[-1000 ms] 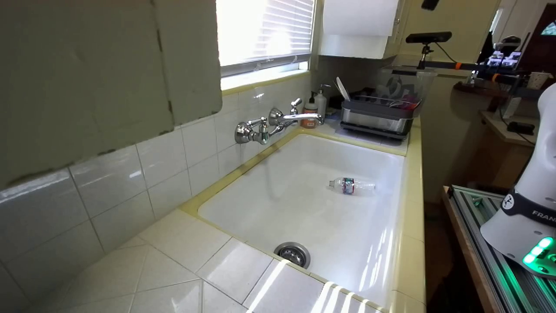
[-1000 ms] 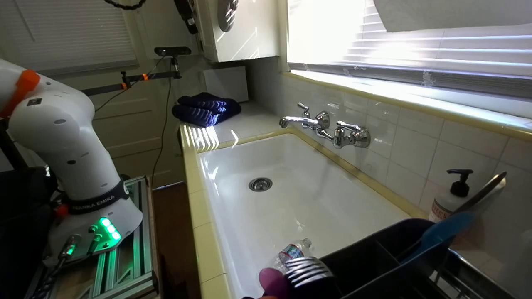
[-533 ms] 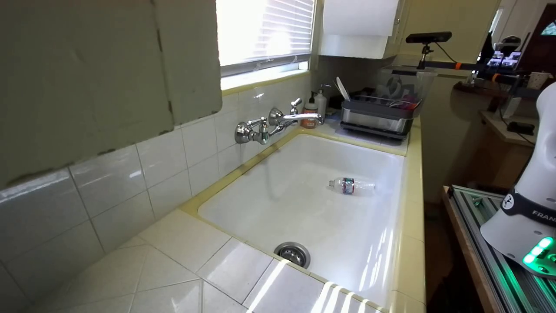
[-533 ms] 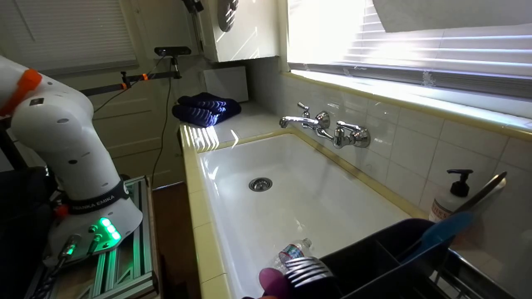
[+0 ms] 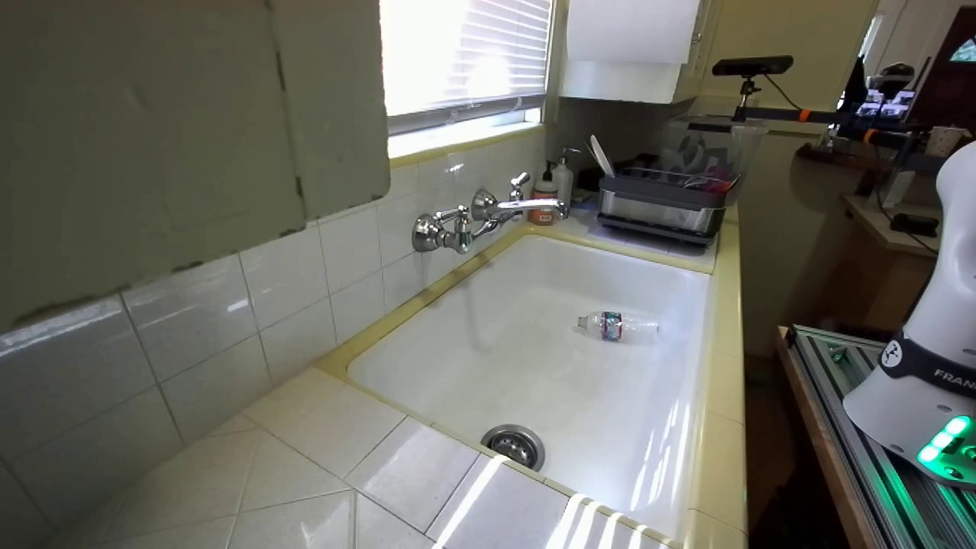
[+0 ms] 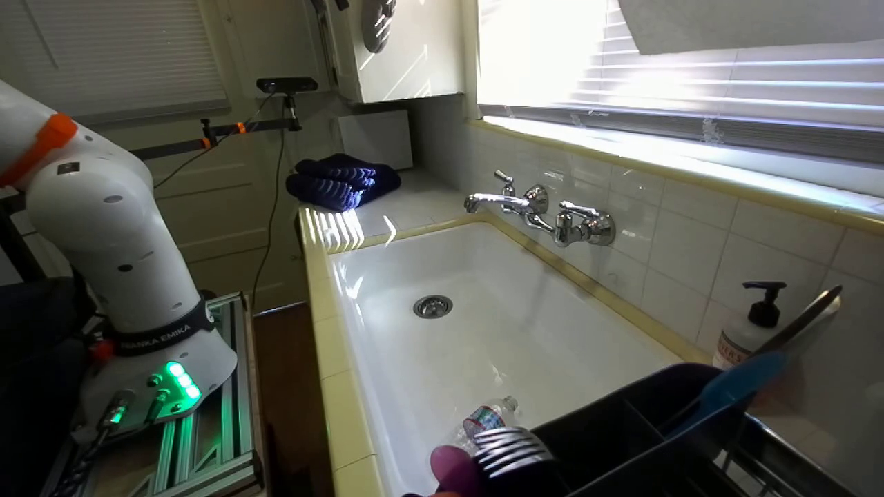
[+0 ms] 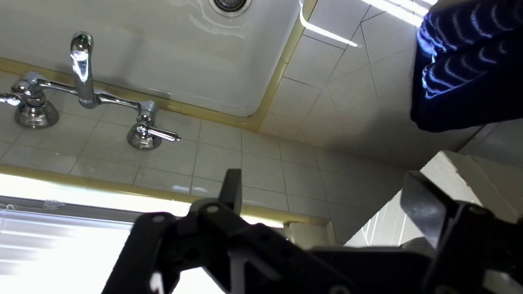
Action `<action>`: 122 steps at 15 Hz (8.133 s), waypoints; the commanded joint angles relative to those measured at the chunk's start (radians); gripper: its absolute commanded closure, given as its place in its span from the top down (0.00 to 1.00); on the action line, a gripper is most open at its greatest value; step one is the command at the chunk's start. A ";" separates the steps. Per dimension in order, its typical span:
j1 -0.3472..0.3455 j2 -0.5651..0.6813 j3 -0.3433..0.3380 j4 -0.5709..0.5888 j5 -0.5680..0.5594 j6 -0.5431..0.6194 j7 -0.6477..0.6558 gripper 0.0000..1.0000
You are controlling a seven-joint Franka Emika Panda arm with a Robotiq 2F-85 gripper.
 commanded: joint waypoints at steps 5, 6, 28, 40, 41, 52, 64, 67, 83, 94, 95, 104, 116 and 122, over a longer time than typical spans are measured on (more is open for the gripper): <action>0.010 0.002 -0.005 0.004 -0.006 -0.002 0.005 1.00; 0.010 0.002 -0.005 0.004 -0.006 -0.002 0.005 1.00; 0.172 0.352 -0.102 0.289 0.293 0.263 -0.450 1.00; 0.146 0.386 -0.077 0.349 0.318 0.386 -0.508 1.00; 0.144 0.384 -0.079 0.351 0.303 0.398 -0.513 1.00; 0.150 0.456 -0.092 0.382 0.320 0.600 -0.565 1.00; 0.150 0.490 -0.100 0.435 0.371 0.368 -0.591 0.66; 0.145 0.489 -0.102 0.456 0.393 0.289 -0.598 0.42; 0.184 0.458 -0.024 0.429 0.475 0.220 -0.513 0.04; 0.205 0.474 0.036 0.429 0.488 0.273 -0.490 0.40; 0.205 0.474 0.036 0.430 0.487 0.273 -0.488 0.41; 0.195 0.451 0.033 0.441 0.482 0.250 -0.456 1.00; 0.160 0.413 0.029 0.397 0.284 0.350 -0.354 1.00; 0.113 0.345 0.008 0.369 0.118 0.321 -0.266 1.00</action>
